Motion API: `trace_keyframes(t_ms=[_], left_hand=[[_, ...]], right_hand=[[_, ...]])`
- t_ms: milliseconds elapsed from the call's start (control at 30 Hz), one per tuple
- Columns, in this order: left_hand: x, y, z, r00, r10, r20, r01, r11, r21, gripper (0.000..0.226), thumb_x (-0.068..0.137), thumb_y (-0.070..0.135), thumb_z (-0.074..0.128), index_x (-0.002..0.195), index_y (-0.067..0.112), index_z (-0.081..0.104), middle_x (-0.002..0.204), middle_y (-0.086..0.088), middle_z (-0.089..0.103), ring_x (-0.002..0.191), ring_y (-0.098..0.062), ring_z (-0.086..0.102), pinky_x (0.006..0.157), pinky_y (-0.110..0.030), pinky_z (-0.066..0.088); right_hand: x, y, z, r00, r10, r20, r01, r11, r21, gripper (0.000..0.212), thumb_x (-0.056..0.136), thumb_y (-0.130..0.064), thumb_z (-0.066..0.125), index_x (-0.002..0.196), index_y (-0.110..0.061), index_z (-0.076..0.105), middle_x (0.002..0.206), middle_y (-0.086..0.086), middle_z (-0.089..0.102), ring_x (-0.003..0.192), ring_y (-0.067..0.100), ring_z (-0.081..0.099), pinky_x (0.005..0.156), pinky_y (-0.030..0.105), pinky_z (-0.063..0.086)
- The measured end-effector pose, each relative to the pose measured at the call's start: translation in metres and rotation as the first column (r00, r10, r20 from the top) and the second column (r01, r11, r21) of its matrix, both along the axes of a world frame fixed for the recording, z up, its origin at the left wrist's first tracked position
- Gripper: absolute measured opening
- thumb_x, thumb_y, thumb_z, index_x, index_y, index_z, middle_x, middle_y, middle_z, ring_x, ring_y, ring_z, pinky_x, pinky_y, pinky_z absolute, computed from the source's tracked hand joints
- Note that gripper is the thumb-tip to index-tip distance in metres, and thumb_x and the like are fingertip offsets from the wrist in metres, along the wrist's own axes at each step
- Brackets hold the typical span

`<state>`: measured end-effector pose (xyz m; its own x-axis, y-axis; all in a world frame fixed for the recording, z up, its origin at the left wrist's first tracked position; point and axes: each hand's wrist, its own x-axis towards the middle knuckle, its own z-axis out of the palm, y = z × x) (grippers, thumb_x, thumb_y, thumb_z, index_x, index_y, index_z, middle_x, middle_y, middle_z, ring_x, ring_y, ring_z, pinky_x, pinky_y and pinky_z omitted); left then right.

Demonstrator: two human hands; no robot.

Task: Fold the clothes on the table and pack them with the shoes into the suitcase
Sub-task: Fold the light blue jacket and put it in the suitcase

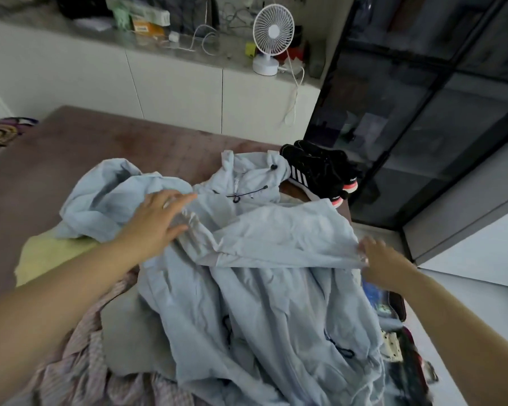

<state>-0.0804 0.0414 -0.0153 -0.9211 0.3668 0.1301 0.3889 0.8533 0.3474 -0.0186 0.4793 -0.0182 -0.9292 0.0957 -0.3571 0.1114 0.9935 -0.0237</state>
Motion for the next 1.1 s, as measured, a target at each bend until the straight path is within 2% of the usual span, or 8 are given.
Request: trace_keyframes(t_ms=[133, 200, 300, 433, 567, 767, 900, 1100], left_hand=[[-0.023, -0.005, -0.004, 0.986, 0.072, 0.148, -0.012, 0.928, -0.372, 0.049, 0.081, 0.026, 0.065, 0.128, 0.029, 0.049, 0.150, -0.001, 0.024, 0.140, -0.027, 0.013, 0.115, -0.040, 0.004], [-0.019, -0.004, 0.002, 0.999, 0.020, 0.048, -0.002, 0.935, -0.356, 0.017, 0.078, 0.023, 0.064, 0.094, 0.024, 0.058, 0.111, 0.001, 0.060, 0.113, -0.023, 0.048, 0.113, -0.037, 0.011], [-0.009, -0.022, 0.019, 0.976, -0.048, -0.214, -0.001, 0.975, -0.223, 0.031, 0.059, 0.010, 0.080, 0.071, 0.015, 0.052, 0.066, -0.002, 0.058, 0.066, -0.028, 0.056, 0.077, -0.037, 0.041], [0.022, -0.047, 0.005, 0.941, -0.115, -0.318, 0.014, 0.953, -0.302, 0.050, 0.046, 0.002, 0.081, 0.086, 0.015, 0.055, 0.086, -0.006, 0.062, 0.073, -0.030, 0.061, 0.063, -0.036, 0.049], [0.056, -0.071, -0.038, 0.973, -0.186, 0.139, 0.226, 0.895, -0.383, 0.054, 0.085, 0.013, 0.053, 0.134, 0.032, 0.040, 0.134, 0.010, 0.045, 0.120, -0.016, 0.044, 0.100, -0.025, 0.030], [0.035, -0.114, -0.028, 0.933, 0.246, -0.263, -0.278, 0.956, -0.089, 0.049, 0.082, 0.013, 0.056, 0.128, 0.013, 0.041, 0.127, -0.017, 0.050, 0.113, -0.040, 0.048, 0.097, -0.044, 0.033], [-0.006, -0.121, -0.004, 0.803, 0.594, -0.040, -0.587, 0.802, 0.113, 0.074, 0.082, 0.031, 0.068, 0.139, 0.005, 0.029, 0.138, -0.022, 0.037, 0.123, -0.041, 0.038, 0.097, -0.050, 0.034], [-0.056, -0.138, 0.000, 0.749, 0.615, 0.246, -0.662, 0.710, 0.239, 0.051, 0.082, 0.027, 0.069, 0.125, 0.004, 0.053, 0.122, -0.014, 0.061, 0.114, -0.032, 0.055, 0.093, -0.038, 0.043]], right_hand=[[-0.010, -0.056, 0.023, 0.971, -0.013, -0.238, -0.085, 0.914, -0.398, 0.047, 0.078, -0.009, 0.061, 0.122, -0.019, 0.046, 0.123, -0.001, 0.042, 0.115, 0.019, 0.043, 0.092, 0.029, 0.037], [-0.009, -0.081, 0.025, 0.984, 0.143, -0.106, -0.176, 0.870, -0.461, 0.040, 0.078, -0.012, 0.063, 0.115, -0.021, 0.052, 0.114, -0.003, 0.050, 0.104, 0.015, 0.050, 0.091, 0.030, 0.042], [-0.008, -0.097, 0.015, 0.952, 0.306, -0.018, -0.303, 0.928, -0.216, 0.029, 0.081, -0.019, 0.062, 0.108, -0.022, 0.054, 0.101, -0.005, 0.055, 0.092, 0.016, 0.054, 0.082, 0.031, 0.046], [-0.013, -0.100, 0.008, 0.876, 0.225, -0.426, -0.318, 0.935, -0.159, 0.019, 0.072, -0.001, 0.065, 0.076, -0.015, 0.054, 0.075, -0.006, 0.044, 0.065, 0.019, 0.046, 0.052, 0.030, 0.038], [-0.008, -0.102, 0.012, 0.904, 0.412, 0.112, -0.388, 0.903, -0.185, 0.030, 0.075, -0.026, 0.065, 0.071, -0.039, 0.039, 0.079, -0.017, 0.046, 0.075, 0.008, 0.049, 0.065, 0.017, 0.036], [-0.012, -0.177, 0.036, 0.931, 0.234, -0.279, -0.343, 0.821, -0.456, 0.032, 0.086, -0.029, 0.061, 0.117, -0.029, 0.055, 0.119, -0.010, 0.050, 0.105, 0.006, 0.049, 0.085, 0.017, 0.037], [0.002, -0.239, 0.002, 0.839, 0.543, -0.036, -0.533, 0.805, -0.260, 0.071, 0.084, -0.068, 0.040, 0.145, -0.034, 0.027, 0.156, 0.000, 0.015, 0.142, 0.020, 0.012, 0.113, 0.028, 0.005], [0.011, -0.264, -0.012, 0.836, 0.535, 0.123, -0.519, 0.843, -0.142, 0.058, 0.091, -0.054, 0.042, 0.142, -0.032, 0.027, 0.156, 0.003, 0.010, 0.143, 0.024, 0.009, 0.115, 0.038, 0.005]])
